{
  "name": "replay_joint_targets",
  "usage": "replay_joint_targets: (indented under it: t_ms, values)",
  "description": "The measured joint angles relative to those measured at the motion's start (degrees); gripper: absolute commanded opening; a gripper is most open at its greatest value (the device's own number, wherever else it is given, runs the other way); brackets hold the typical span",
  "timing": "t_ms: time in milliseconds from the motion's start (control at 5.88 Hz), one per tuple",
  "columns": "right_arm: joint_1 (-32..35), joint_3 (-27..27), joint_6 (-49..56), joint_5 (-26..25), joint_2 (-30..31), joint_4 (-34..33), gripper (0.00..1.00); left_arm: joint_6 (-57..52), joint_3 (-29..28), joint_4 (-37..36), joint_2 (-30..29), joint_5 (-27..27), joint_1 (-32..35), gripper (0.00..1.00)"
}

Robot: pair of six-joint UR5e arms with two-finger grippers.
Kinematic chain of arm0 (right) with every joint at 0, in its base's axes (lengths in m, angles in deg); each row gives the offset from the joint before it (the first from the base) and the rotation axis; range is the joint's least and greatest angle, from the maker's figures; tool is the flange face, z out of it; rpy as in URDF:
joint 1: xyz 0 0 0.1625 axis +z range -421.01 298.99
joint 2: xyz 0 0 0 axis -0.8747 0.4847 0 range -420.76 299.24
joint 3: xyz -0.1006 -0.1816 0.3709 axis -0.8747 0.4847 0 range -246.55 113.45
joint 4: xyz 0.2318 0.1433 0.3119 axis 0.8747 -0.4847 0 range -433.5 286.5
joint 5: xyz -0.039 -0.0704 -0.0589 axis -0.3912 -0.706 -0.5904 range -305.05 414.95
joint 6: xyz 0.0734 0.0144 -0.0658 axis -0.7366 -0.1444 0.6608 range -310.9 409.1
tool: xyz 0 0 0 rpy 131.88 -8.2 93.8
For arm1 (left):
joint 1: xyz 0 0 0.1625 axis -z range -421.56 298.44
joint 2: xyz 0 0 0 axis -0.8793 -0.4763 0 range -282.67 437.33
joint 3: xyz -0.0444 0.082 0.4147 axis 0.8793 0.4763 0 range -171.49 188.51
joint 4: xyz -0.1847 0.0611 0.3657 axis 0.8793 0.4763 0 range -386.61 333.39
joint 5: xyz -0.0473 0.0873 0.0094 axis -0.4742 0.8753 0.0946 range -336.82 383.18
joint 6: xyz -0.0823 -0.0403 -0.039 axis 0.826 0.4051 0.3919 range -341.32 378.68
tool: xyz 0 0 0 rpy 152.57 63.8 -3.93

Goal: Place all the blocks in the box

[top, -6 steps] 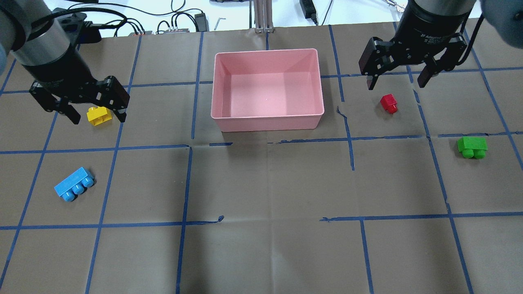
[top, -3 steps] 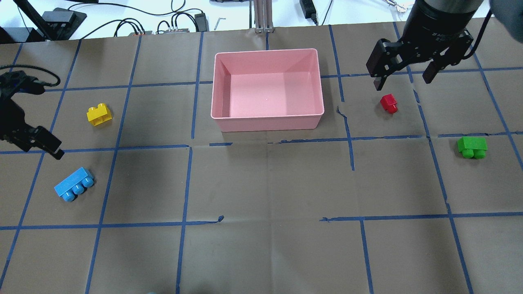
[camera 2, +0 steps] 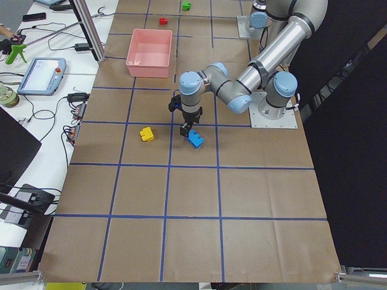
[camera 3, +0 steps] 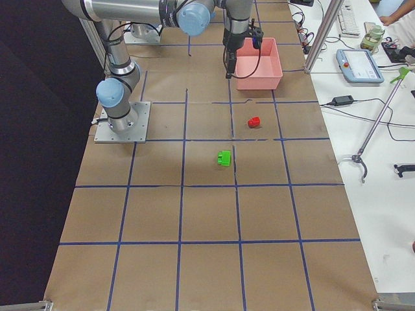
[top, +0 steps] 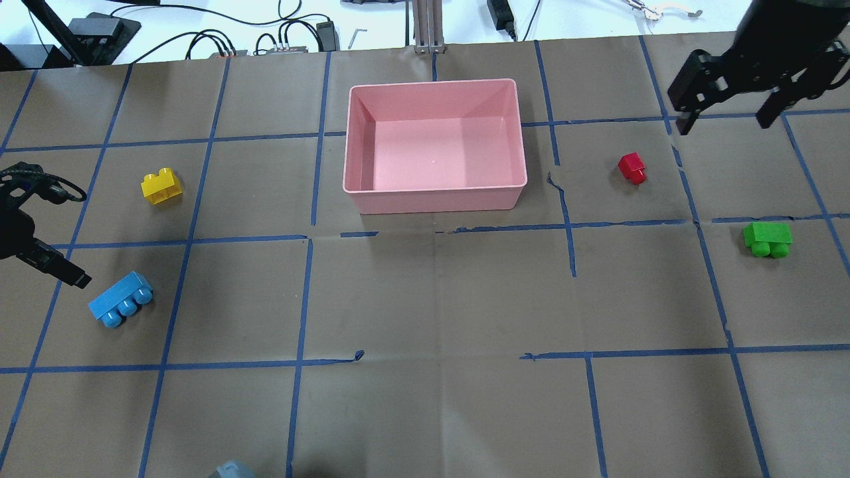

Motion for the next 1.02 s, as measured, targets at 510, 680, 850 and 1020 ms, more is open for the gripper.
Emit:
replay_joint_targets:
  t_ms: [510, 680, 850, 1020]
  values:
    - [-11.07, -0.65, 7.12, -0.65, -7.29, -7.95, 1.0, -6.13, 1.71, -3.94, -7.88, -0.26, -1.21, 0.92]
    - [-13.25, -2.0, 11.39, -0.39, -10.48, -13.91, 1.0, -6.51, 2.0, -3.99, -8.55, 0.0, -1.27, 0.89]
    - [-14.41, -4.07, 14.7, -0.12, -13.3, -19.13, 1.0, -6.7, 2.09, -4.0, -8.61, 0.06, -1.31, 0.69]
    - [-14.8, -6.83, 17.87, -0.02, -15.68, -23.77, 1.0, -6.9, 2.1, -4.0, -8.46, 0.02, -1.33, 0.51]
